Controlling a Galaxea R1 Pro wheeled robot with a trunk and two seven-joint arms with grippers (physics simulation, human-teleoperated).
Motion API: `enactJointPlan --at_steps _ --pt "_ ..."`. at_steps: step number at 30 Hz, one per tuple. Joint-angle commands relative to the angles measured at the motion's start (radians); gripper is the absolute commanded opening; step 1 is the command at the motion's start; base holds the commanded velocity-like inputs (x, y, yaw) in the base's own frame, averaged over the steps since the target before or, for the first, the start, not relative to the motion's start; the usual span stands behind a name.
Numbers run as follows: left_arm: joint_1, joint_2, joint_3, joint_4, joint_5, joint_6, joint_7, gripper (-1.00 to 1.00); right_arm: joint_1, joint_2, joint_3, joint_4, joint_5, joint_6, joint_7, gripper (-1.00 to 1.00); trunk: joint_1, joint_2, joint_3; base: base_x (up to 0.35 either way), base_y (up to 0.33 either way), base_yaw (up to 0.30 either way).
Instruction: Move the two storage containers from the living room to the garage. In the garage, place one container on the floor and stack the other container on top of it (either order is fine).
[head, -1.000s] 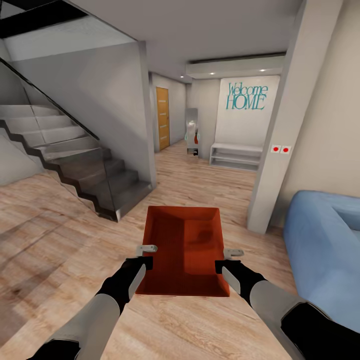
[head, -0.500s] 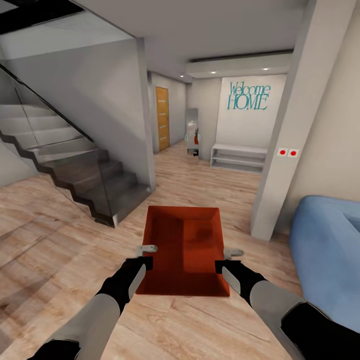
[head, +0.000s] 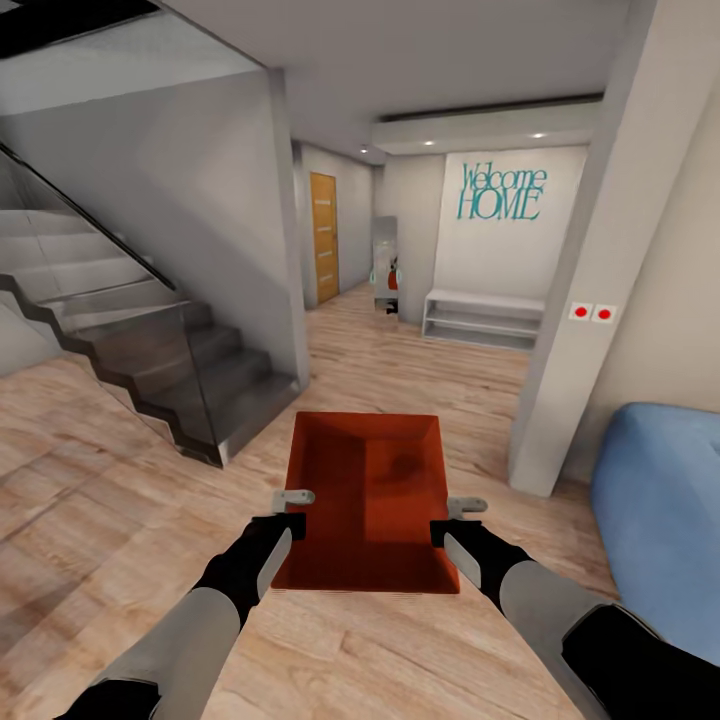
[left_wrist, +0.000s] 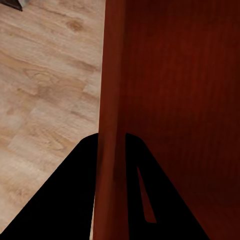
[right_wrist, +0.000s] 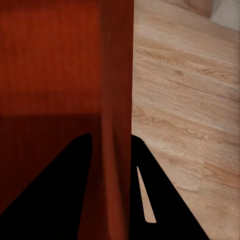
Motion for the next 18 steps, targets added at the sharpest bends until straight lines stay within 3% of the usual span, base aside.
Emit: enactJointPlan --at_steps 1,18 --pt "0.0 0.001 -0.014 0.019 0.032 0.045 0.009 -1.0 -0.002 -0.009 -0.005 -0.005 0.014 0.005 -0.003 -1.0 0.001 -0.002 -0.002 0.322 0.0 0.0" --pt "0.0 0.001 -0.014 0.02 0.032 0.045 0.009 -1.0 -0.002 -0.009 -0.005 -0.005 0.014 0.005 -0.003 -1.0 0.001 -0.002 -0.002 0.322 0.0 0.0"
